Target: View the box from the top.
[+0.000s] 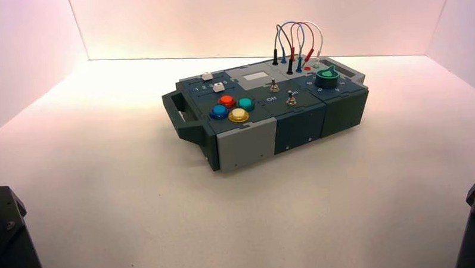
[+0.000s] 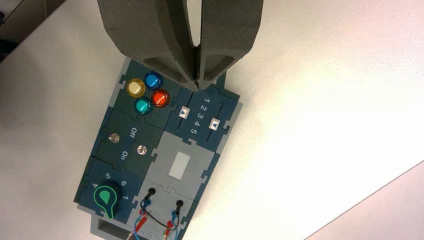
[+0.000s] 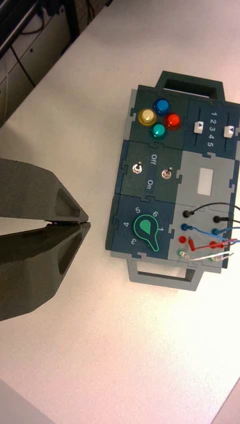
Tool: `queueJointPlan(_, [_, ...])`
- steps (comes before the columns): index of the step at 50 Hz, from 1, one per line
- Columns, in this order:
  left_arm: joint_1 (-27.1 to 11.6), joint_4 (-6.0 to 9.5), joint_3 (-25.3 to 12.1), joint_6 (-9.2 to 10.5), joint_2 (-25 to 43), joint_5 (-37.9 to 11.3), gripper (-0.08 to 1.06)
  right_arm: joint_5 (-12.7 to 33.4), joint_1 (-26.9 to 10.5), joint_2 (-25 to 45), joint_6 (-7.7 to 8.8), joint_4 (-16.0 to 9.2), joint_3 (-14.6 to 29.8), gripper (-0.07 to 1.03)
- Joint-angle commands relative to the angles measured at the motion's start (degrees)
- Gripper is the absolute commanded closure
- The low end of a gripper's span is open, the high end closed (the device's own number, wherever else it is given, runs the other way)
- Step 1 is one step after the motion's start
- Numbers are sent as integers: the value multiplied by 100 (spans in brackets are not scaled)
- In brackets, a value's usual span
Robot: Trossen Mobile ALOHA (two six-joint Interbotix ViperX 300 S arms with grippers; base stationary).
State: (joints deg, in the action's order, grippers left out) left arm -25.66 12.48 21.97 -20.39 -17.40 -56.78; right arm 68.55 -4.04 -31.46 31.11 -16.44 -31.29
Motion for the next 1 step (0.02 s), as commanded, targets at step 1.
queueJointPlan(1, [-18, 9, -114, -35, -53, 44, 101, -35, -26, -26, 53, -18, 79, 99])
